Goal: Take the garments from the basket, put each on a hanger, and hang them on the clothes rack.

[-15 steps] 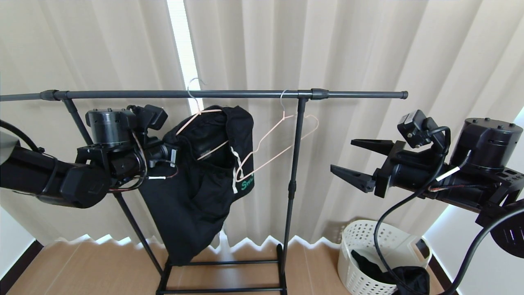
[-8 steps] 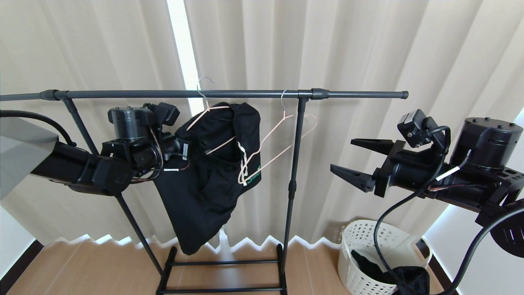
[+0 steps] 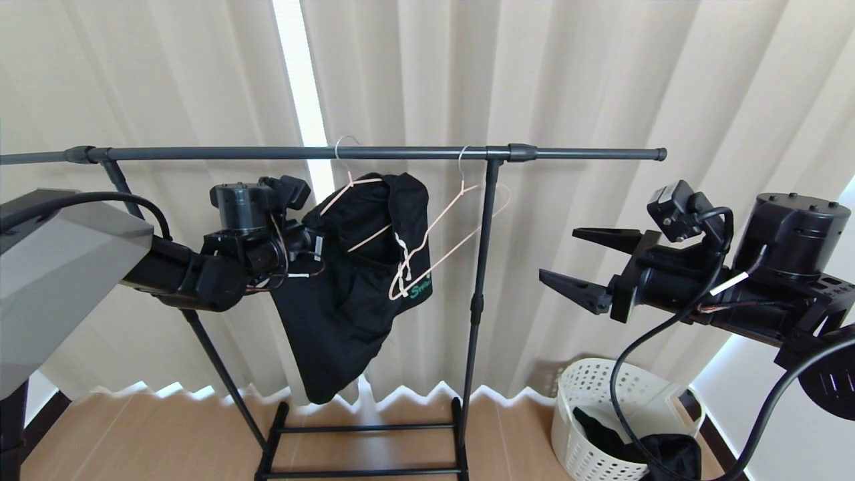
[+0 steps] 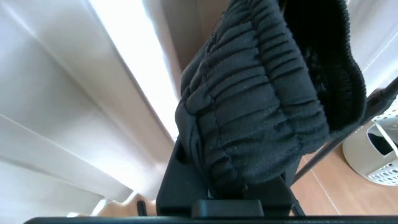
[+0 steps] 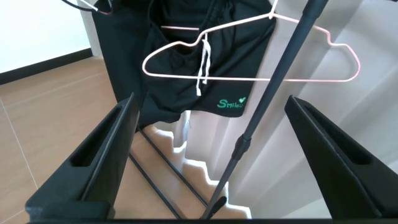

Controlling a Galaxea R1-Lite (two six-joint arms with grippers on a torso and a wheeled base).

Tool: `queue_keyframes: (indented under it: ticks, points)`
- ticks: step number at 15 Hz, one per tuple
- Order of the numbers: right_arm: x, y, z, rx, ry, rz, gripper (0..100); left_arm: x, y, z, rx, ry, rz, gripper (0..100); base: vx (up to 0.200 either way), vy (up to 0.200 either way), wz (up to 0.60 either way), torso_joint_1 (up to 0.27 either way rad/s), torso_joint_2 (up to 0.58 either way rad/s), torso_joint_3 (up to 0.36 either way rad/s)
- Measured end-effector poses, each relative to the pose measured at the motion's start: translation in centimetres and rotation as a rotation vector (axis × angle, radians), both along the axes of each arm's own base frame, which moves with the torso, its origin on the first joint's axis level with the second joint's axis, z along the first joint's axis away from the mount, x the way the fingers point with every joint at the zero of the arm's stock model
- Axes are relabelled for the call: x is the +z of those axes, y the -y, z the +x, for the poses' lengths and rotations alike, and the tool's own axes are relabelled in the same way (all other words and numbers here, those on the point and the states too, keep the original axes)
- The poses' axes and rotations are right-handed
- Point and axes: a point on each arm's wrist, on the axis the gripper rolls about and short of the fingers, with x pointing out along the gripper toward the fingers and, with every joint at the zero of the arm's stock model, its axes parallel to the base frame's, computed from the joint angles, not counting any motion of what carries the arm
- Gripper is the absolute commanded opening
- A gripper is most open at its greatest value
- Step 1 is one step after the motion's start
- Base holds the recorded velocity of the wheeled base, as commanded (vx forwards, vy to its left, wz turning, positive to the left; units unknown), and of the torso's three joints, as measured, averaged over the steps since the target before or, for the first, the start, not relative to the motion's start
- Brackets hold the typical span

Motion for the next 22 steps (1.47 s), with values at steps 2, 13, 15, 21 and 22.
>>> queue_keyframes:
  ticks: [2, 13, 15, 21, 22]
  points:
    - [0.0, 0.0, 0.0, 0.0, -0.001, -0.001, 100, -0.6, 0.1, 0.2, 0.001, -0.014, -0.007, 0, 0.0, 0.0, 0.0, 0.0, 0.0, 0.0]
    - [-0.4, 0.0, -0.1, 0.005, -0.011, -0.005, 100, -1.0, -0.4, -5.6, -0.012, -0.134, 0.0, 100, 0.0, 0.0, 0.0, 0.0, 0.0, 0.0]
    - [-0.5, 0.2, -0.9, 0.02, -0.009, -0.002, 100, -0.6, -1.1, -9.3, -0.01, -0.178, 0.003, 100, 0.0, 0.0, 0.0, 0.0, 0.0, 0.0]
    - [2.7, 3.1, -8.7, 0.107, 0.007, 0.075, 100, 1.1, -3.3, -23.7, -0.12, -0.194, -0.066, 100, 0.0, 0.0, 0.0, 0.0, 0.0, 0.0]
    - [1.9, 4.4, -10.3, 0.044, -0.069, 0.062, 100, 0.9, -3.7, -26.3, -0.135, -0.187, -0.08, 100, 0.0, 0.0, 0.0, 0.0, 0.0, 0.0]
